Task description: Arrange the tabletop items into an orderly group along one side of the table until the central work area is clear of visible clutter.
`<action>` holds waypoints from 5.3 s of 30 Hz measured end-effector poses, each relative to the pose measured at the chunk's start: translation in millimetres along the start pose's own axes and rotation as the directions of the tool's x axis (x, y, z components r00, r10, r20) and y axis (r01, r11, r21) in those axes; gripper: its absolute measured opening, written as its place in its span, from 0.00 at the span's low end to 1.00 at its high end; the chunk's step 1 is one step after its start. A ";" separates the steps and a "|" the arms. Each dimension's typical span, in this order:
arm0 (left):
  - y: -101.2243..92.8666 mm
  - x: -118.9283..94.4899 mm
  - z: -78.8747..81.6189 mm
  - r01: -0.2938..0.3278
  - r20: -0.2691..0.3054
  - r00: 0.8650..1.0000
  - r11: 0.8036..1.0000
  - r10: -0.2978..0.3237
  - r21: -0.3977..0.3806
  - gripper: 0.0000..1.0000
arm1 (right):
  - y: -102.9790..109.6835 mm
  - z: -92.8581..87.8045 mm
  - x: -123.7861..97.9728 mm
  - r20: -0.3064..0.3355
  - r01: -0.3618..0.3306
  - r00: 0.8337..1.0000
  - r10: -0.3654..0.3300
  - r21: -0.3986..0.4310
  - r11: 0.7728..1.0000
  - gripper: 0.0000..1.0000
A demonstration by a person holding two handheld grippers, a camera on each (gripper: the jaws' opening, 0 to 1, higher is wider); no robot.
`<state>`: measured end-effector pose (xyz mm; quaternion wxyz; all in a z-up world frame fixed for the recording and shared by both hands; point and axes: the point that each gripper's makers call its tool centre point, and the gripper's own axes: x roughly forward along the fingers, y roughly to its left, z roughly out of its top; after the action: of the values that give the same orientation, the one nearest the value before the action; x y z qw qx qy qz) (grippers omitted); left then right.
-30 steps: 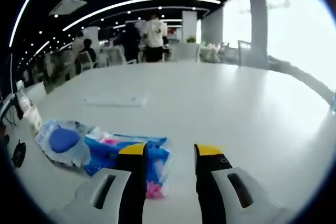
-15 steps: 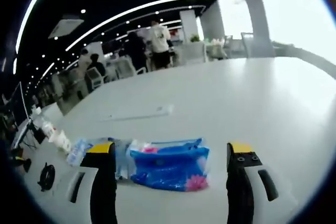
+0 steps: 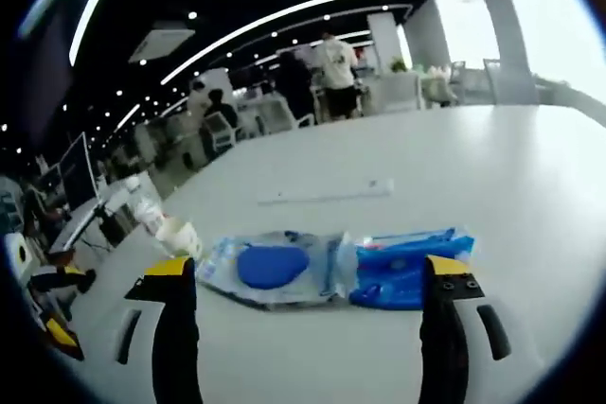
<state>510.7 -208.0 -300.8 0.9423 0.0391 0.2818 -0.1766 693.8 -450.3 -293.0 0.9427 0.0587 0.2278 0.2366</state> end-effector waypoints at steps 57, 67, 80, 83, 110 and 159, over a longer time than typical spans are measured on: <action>0.3 -26.1 -5.3 0.026 -0.027 0.999 0.997 -0.024 0.069 0.99 | 289.1 -120.6 30.9 -0.338 -0.695 0.705 0.623 -0.501 0.516 0.59; -0.7 -29.2 -15.4 0.048 -0.040 0.998 0.997 -0.045 0.056 0.99 | 298.2 -140.6 36.2 -0.419 -0.720 0.679 0.603 -0.542 0.434 0.34; 0.7 -25.9 -21.7 0.043 -0.043 0.998 0.999 -0.041 0.026 0.99 | 301.9 -157.3 45.2 -0.509 -0.743 0.663 0.549 -0.537 0.399 0.16; 2.0 -25.9 -21.4 0.035 -0.047 0.998 0.999 -0.033 0.039 0.99 | 302.9 -158.8 46.5 -0.526 -0.751 0.656 0.541 -0.524 0.402 0.16; 10.1 -32.5 -15.7 0.020 -0.003 1.000 1.000 -0.020 -0.021 0.99 | 305.6 -139.5 46.4 -0.456 -0.703 0.706 0.541 -0.540 0.463 0.09; -5.1 -30.7 -11.0 0.059 0.004 0.998 0.998 -0.059 0.025 0.99 | 180.8 -14.7 -35.0 -0.129 -0.423 0.903 0.410 -0.438 0.793 0.08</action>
<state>479.3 -201.4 -293.2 0.9368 0.0422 0.2783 -0.2078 583.8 -307.5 -252.6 0.8512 -0.1188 0.1602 0.4855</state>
